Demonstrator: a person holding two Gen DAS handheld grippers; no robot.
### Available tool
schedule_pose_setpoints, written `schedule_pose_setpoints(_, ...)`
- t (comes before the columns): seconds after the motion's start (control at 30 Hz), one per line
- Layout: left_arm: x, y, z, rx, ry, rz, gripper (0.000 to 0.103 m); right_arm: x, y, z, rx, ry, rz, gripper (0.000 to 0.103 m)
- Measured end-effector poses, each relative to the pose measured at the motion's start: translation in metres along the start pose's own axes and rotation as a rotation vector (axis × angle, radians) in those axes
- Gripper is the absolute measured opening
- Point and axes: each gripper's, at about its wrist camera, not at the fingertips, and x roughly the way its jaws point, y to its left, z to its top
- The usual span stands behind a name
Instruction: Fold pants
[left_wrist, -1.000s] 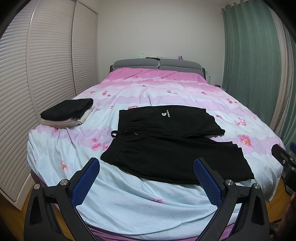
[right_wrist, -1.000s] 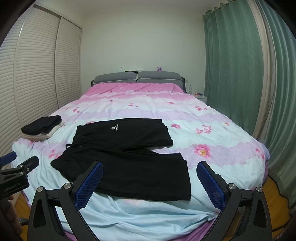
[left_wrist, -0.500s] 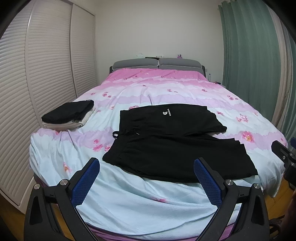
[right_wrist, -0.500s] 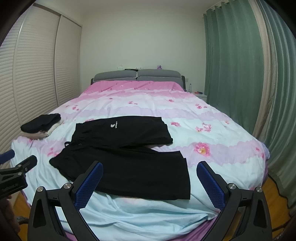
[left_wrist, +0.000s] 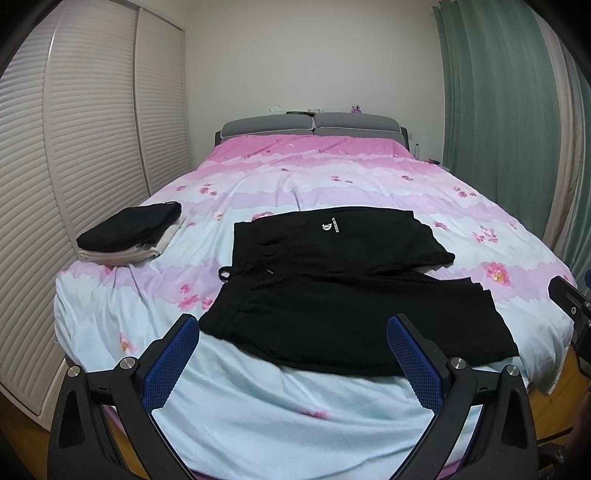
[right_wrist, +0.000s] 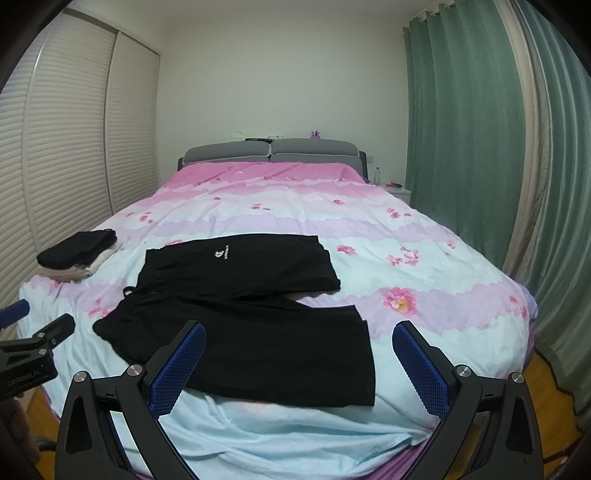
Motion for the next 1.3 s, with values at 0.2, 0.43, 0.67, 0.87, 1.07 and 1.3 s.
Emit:
schedule_pose_setpoints(0.2,0.019,-0.009,0.031,0.031,-0.034,-0.002,0.103,0.021,-0.004,0.018,-0.013,-0.004,0.002,0.102)
schedule_pose_setpoints(0.43,0.055,-0.022,0.075,0.061,-0.07,-0.006,0.103,0.068,-0.007,0.061,-0.048,-0.022,0.047,0.102)
schedule_pose_setpoints(0.67,0.121,-0.037,0.133,0.083,-0.08,-0.041,0.103,0.151,-0.013,0.117,-0.048,0.029,0.114,0.102)
schedule_pose_setpoints(0.87,0.189,-0.046,0.168,0.136,-0.075,-0.057,0.103,0.235,-0.006,0.161,-0.12,0.099,0.149,0.102)
schedule_pose_setpoints(1.07,0.283,-0.047,0.196,0.156,0.048,-0.169,0.103,0.321,0.004,0.195,-0.212,0.154,0.22,0.102)
schedule_pose_setpoints(1.3,0.375,-0.069,0.223,0.321,0.121,-0.246,0.1,0.427,0.019,0.214,-0.324,0.261,0.264,0.102)
